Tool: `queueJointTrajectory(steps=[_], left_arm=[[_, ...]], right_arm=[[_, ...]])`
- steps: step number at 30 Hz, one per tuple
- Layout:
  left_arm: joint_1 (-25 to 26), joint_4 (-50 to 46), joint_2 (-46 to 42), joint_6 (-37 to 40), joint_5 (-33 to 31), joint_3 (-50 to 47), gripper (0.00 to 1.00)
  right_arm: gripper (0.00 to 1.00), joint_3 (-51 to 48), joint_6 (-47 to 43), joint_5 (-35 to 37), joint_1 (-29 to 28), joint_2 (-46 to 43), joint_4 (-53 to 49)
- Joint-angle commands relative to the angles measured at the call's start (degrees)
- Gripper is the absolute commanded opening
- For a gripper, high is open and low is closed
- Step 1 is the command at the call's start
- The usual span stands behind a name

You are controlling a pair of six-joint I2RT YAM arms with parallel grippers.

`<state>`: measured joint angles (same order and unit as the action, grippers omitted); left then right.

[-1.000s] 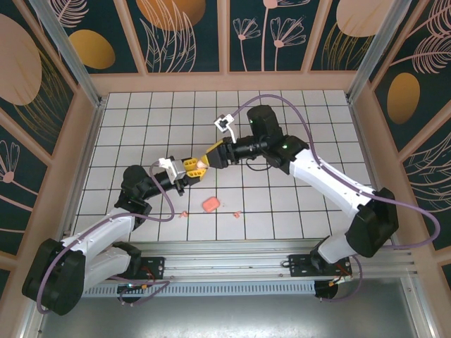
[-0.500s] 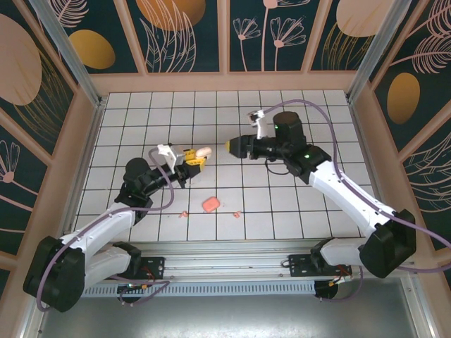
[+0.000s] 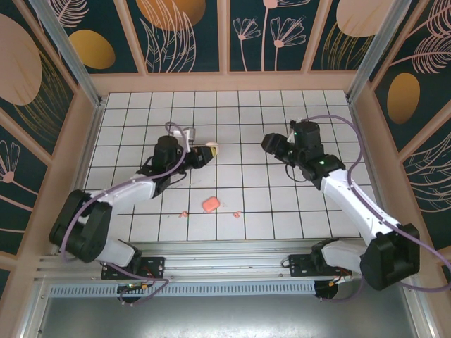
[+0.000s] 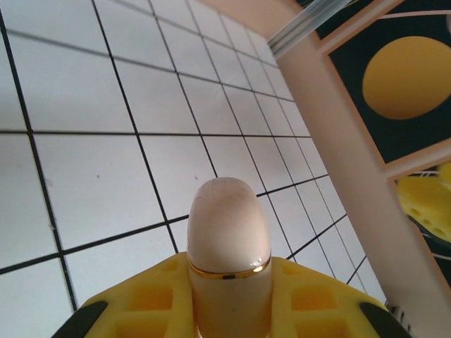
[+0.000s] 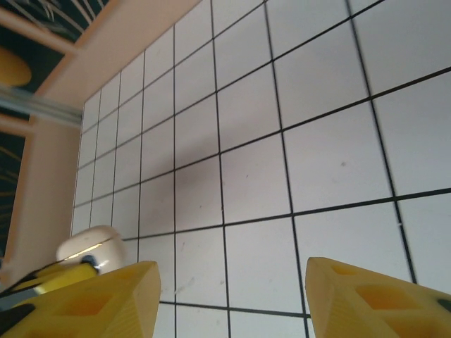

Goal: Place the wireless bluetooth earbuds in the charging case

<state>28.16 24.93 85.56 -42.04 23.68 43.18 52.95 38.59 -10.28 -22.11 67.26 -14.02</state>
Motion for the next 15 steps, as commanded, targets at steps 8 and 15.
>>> queueJointTrajectory(steps=[8, 15], left_arm=[[7.0, -10.5, 21.2, -9.6, -0.7, 21.1, 0.12], [9.9, -12.0, 32.5, -12.7, 0.5, 31.3, 0.13]], right_arm=[[0.57, -4.1, -0.1, 4.0, 2.0, -6.0, -0.9], [0.57, -5.7, -1.2, 2.7, 2.5, -7.1, -1.1]])
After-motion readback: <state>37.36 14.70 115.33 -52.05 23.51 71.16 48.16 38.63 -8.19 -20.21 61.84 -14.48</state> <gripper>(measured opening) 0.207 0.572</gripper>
